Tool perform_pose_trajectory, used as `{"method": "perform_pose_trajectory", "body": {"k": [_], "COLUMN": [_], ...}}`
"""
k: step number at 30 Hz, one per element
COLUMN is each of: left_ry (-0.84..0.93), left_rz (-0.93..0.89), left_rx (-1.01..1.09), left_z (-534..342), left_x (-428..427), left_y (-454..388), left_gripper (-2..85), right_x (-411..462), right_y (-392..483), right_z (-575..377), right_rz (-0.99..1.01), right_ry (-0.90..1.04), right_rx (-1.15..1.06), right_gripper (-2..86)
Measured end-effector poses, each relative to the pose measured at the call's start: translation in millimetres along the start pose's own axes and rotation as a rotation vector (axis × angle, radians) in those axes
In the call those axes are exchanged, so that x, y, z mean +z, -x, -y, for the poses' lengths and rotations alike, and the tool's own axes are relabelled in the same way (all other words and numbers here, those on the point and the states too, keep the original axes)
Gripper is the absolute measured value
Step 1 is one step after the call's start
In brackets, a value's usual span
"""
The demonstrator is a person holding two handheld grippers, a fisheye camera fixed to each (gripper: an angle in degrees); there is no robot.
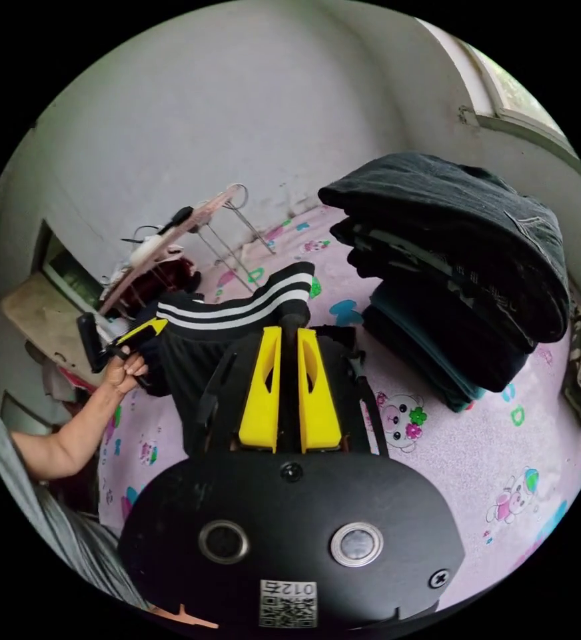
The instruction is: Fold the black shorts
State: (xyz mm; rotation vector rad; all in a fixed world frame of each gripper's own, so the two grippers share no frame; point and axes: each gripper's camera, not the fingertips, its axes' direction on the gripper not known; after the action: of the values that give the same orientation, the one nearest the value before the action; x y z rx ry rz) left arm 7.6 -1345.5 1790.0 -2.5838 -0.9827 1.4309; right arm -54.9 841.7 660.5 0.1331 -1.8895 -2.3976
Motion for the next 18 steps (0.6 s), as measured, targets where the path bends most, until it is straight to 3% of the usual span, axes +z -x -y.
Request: {"method": "perform_pose_trajectory", "body": {"k": [2,6,12,18], "left_ry": [0.042,0.121,0.257,0.444], "left_rz": [0.083,0.163,0.022,-0.061], "left_rx": [-0.054,-0.189,-0.260,-0.470], "left_z": [2,8,2,-39], "left_x": [33,79,90,99], "left_y": [14,44,31,19], "left_gripper": [2.8,4.1,5.9,7.6], "right_x": [17,2,1,31], "right_y": [-11,-32,-77,-120], "right_z": [-2,-39,-140,-195], "right_rz": [-0.157,-0.099,-0.006,0.122], "right_ry": [0.044,0.008,0.277,0.530], "right_rx": [0.066,0.149,0.235,0.382], "right_gripper": [6.6,5.9,5.2,6.5]}}
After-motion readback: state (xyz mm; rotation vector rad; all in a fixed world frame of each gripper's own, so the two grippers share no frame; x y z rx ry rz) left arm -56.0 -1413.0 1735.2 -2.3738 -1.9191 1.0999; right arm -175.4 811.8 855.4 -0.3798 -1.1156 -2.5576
